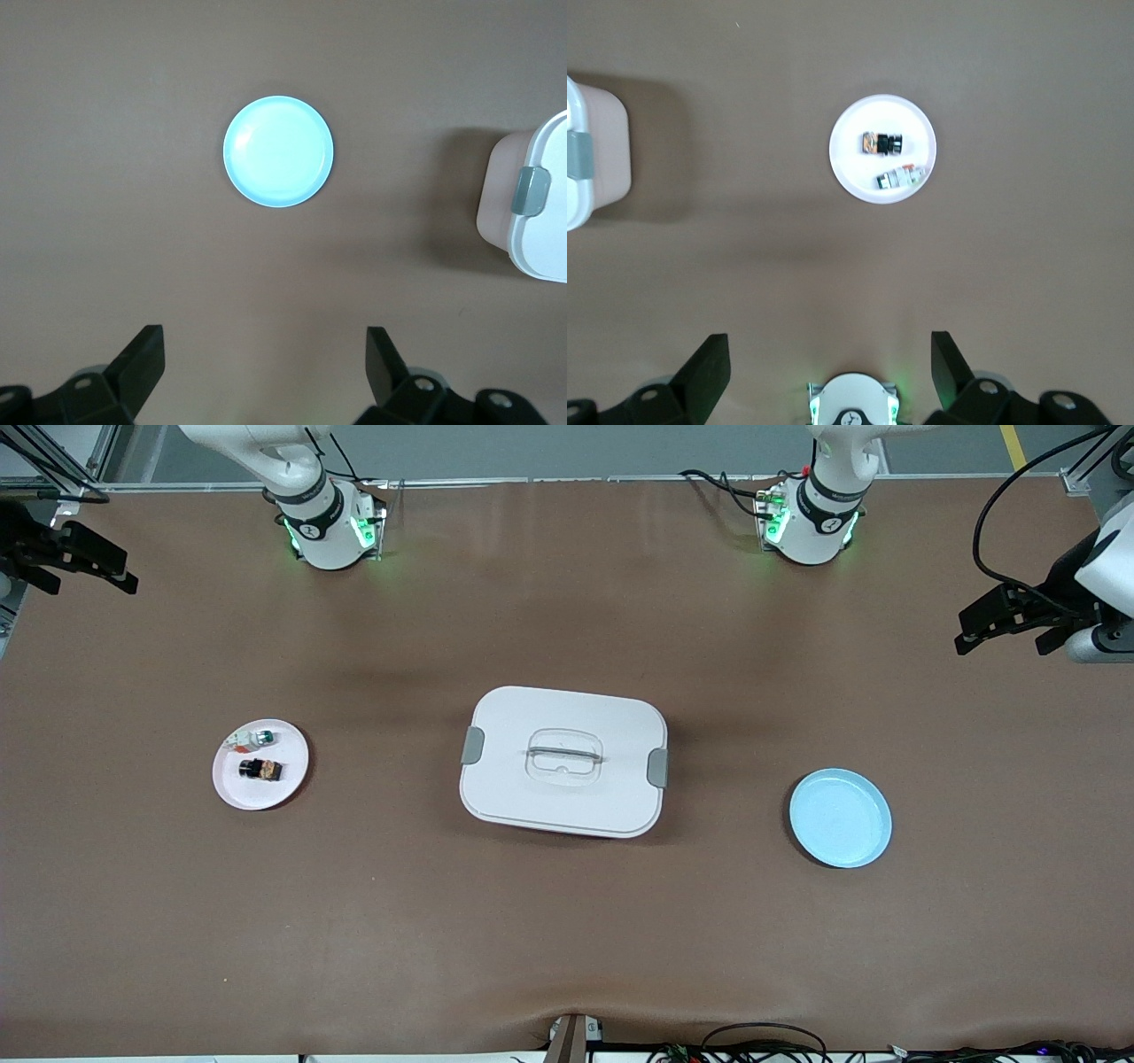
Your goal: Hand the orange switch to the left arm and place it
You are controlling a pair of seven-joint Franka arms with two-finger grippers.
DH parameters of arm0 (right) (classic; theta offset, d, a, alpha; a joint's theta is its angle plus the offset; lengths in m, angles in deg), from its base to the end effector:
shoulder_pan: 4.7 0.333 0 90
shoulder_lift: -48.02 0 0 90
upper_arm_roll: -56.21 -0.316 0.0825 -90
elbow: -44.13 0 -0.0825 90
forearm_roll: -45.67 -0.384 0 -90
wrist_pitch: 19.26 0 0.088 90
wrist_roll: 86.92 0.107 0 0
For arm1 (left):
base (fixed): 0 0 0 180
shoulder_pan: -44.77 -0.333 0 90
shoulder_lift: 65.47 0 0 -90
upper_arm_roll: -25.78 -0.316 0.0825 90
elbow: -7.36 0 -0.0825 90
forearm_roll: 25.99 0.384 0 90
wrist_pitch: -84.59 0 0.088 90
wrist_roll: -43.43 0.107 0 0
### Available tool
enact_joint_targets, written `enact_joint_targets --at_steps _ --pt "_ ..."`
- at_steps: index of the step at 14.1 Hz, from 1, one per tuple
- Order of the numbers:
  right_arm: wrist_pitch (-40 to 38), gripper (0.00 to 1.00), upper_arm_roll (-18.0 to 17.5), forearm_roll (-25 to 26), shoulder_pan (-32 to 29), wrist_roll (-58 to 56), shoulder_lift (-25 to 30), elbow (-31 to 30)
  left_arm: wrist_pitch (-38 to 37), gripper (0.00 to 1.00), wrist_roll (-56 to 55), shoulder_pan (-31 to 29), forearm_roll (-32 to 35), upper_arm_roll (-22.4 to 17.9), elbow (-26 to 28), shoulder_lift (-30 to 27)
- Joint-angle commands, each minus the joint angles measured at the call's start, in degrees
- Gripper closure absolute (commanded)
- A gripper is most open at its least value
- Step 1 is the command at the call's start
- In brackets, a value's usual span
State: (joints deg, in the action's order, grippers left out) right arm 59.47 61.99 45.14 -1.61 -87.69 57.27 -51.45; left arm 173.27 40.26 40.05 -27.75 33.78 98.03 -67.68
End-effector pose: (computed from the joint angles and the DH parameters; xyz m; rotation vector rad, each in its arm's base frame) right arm 0.4812 -0.0259 0.6470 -3.1051 0.0465 0.2063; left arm 0.5393 -0.0358 0.6379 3.1161 -0.0040 0.0032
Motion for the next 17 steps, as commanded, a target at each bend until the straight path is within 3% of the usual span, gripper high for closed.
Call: enact_joint_targets --at_steps 1,5,9,11,17 --pt "-2.3 0.0 -0.5 1.0 -1.2 -0.6 -5.0 1.3 -1.0 0.0 1.4 -0.3 0.4 0.2 -1.0 0.1" --pt "-4.3 0.0 -0.5 1.4 -1.3 -0.9 -10.0 2.9 -1.0 0.0 1.4 -0.3 0.4 0.2 -1.0 0.1" --pt "-4.7 0.0 -0.5 1.5 -3.9 -1.3 -19.0 5.3 -1.0 0.0 1.4 -0.1 0.4 0.2 -1.0 0.1" --pt "-4.4 0.0 -0.5 1.2 -4.0 -1.2 -20.0 5.8 -1.0 0.0 1.4 -0.1 0.4 0.2 -1.0 0.1" --pt "9.4 0.0 -0.6 -0.7 -5.6 -0.9 -18.9 -5.9 -1.0 0.0 1.4 -0.1 0.5 0.2 -1.0 0.1"
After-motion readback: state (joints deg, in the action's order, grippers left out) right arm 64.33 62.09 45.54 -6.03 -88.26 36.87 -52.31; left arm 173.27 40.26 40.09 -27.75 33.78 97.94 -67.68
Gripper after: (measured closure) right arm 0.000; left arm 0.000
